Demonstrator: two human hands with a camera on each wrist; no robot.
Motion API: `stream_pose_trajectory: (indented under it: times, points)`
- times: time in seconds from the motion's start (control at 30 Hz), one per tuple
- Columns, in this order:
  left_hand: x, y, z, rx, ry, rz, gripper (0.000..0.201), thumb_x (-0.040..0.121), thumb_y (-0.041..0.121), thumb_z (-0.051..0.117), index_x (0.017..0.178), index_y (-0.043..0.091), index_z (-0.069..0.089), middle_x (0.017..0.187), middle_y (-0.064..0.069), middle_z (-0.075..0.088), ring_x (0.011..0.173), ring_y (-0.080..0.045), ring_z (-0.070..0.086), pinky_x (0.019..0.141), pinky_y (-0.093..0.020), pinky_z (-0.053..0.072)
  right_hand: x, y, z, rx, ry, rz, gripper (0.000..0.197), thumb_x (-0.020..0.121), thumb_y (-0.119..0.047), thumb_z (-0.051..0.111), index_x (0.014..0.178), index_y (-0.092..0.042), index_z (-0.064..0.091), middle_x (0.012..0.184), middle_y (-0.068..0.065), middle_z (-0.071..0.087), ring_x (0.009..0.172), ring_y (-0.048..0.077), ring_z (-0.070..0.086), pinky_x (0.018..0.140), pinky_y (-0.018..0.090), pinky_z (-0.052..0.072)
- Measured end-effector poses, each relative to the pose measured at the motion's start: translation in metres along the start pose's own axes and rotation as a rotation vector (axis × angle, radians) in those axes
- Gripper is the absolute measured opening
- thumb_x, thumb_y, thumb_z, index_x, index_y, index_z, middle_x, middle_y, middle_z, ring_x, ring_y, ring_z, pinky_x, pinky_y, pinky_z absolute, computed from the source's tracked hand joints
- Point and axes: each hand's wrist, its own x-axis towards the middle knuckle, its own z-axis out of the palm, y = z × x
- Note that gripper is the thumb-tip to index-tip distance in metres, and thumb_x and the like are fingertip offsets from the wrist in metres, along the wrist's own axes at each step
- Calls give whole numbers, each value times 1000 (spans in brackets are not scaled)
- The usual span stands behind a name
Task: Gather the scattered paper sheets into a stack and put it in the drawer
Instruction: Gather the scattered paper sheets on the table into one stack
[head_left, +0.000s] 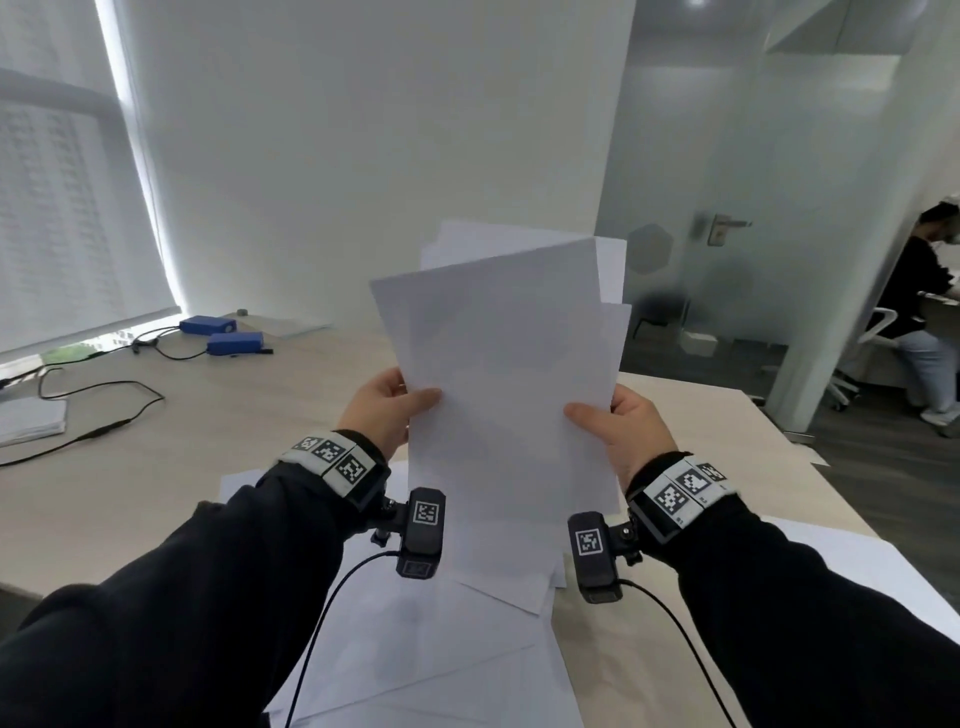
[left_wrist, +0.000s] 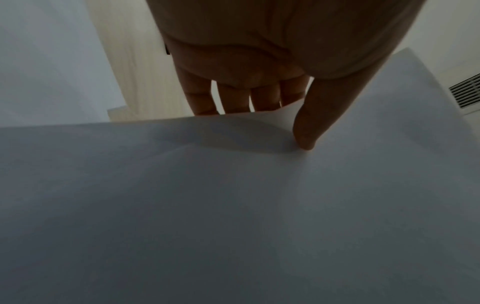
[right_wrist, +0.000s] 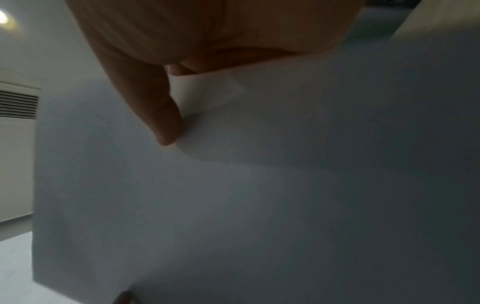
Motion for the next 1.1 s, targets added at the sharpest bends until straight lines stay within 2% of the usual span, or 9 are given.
stream_pose_trajectory:
  times: [0.07, 0.2, 0.27, 0.43, 0.67, 0.77, 0.9, 1.0, 1.1]
  points:
    - [-7, -5, 1, -14, -14, 1, 28, 86, -3, 67, 109, 12, 65, 88, -2, 77, 77, -20, 74, 61, -27, 57, -6, 5, 0, 15, 4, 2, 23, 84, 5, 69, 100, -11, 69, 94, 9, 76, 81, 25, 72, 76, 39, 59]
    - [-21, -20, 0, -17, -54, -2, 49, 66, 9, 77, 115, 10, 66, 106, -12, 75, 99, -35, 71, 89, -47, 56, -19, 18, -1, 24, 42, 46, 29, 83, 5, 70, 107, -10, 66, 102, 14, 74, 89, 32, 71, 80, 43, 59]
    - [-27, -22, 2, -12, -56, 9, 49, 64, 12, 75, 113, 9, 69, 107, -13, 75, 100, -37, 70, 93, -51, 54, -23, 20, -1, 3, 65, 54, 30, 83, 5, 70, 110, -8, 66, 105, 16, 74, 94, 34, 71, 86, 47, 58]
    - [-29, -11, 8, -51, 3, 60, 20, 85, -3, 69, 97, 12, 72, 93, -10, 77, 88, -33, 70, 85, -45, 56, -24, 9, 1, 41, 94, 1, 25, 84, 2, 70, 107, -8, 67, 100, 12, 76, 91, 32, 73, 79, 42, 60]
    - [-40, -15, 13, -57, -36, 9, 33, 75, 4, 74, 106, 13, 68, 95, -6, 77, 87, -27, 72, 75, -36, 56, -36, 18, 0, -10, 94, -13, 27, 84, -1, 72, 107, -13, 66, 95, 2, 76, 81, 14, 74, 63, 21, 56]
    - [-46, -25, 18, 1, -53, -65, 28, 83, -8, 65, 104, 10, 67, 96, -9, 75, 85, -27, 70, 76, -36, 54, -39, 35, 0, -58, 108, 49, 28, 84, -5, 70, 110, -15, 63, 100, 4, 74, 89, 20, 71, 69, 26, 55]
    - [-47, -22, 25, 114, 7, -103, 14, 87, 8, 58, 92, 18, 67, 92, -7, 72, 87, -29, 67, 84, -40, 52, -34, 32, -3, -279, 116, 124, 25, 87, -4, 49, 109, -16, 52, 96, 3, 64, 91, 27, 61, 79, 36, 48]
    - [-48, -11, 39, 235, -36, -93, 22, 77, 21, 48, 88, 19, 67, 89, -6, 72, 89, -30, 67, 89, -46, 52, -32, 16, -18, -395, 132, 93, 18, 89, -5, 46, 102, -15, 53, 91, 2, 61, 83, 24, 58, 70, 31, 45]
    - [-50, -5, 64, 373, -158, -75, 30, 75, 18, 44, 94, 27, 66, 98, -4, 73, 92, -30, 69, 89, -49, 56, -34, 1, -46, -446, 219, 43, 19, 87, -2, 51, 97, -16, 59, 88, 1, 64, 75, 17, 60, 60, 26, 44]
